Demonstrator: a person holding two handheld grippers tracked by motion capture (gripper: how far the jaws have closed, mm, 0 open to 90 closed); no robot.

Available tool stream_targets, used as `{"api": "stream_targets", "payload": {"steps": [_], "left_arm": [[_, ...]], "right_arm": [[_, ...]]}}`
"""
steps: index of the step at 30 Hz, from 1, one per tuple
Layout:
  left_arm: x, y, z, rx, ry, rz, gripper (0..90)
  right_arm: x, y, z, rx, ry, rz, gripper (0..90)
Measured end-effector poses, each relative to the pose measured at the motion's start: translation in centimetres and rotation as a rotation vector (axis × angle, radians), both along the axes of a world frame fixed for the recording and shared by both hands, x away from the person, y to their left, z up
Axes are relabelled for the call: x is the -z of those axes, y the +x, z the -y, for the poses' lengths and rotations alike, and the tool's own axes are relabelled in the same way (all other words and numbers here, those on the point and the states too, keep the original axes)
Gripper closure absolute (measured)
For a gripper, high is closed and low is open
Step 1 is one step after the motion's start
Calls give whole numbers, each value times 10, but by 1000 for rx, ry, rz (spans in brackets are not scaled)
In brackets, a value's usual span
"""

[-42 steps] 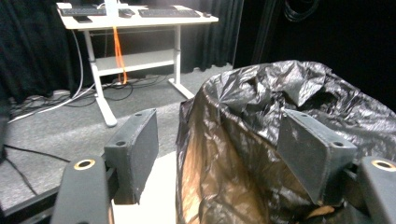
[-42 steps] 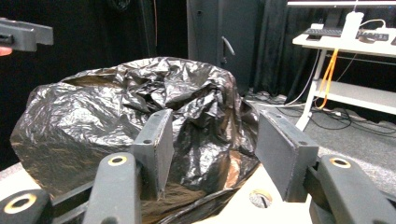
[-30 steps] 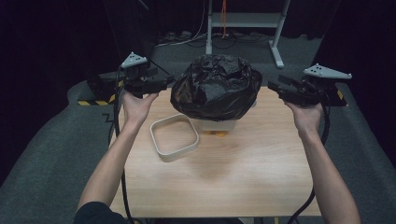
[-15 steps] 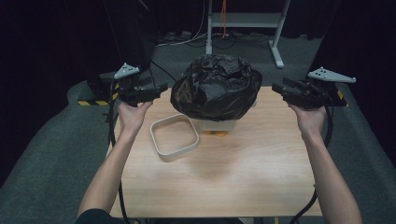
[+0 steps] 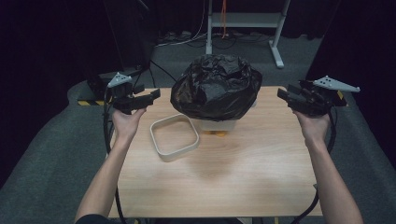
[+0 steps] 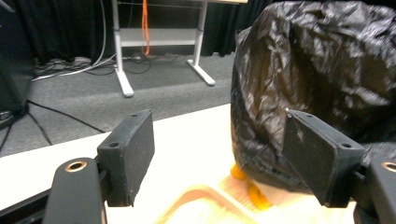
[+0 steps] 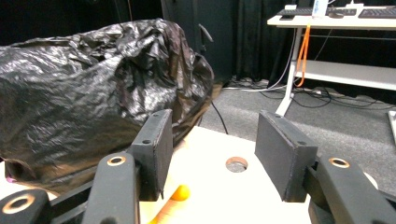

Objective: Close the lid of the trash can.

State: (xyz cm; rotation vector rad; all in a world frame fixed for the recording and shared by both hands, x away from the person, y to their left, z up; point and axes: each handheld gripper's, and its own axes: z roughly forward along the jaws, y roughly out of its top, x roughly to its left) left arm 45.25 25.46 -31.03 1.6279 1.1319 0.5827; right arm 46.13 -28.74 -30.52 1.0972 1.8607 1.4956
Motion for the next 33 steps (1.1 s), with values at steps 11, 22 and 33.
{"api": "stream_targets", "payload": {"steps": [11, 22, 33], "left_arm": [[22, -7, -14, -38, -28, -25, 259], [51, -7, -18, -42, -47, -74, 258], [75, -7, -21, -72, -6, -105, 253]], "right_arm": [[17, -1, 6, 2, 14, -20, 462], [48, -2, 11, 33, 17, -66, 384], [69, 4, 6, 34, -1, -93, 397]]}}
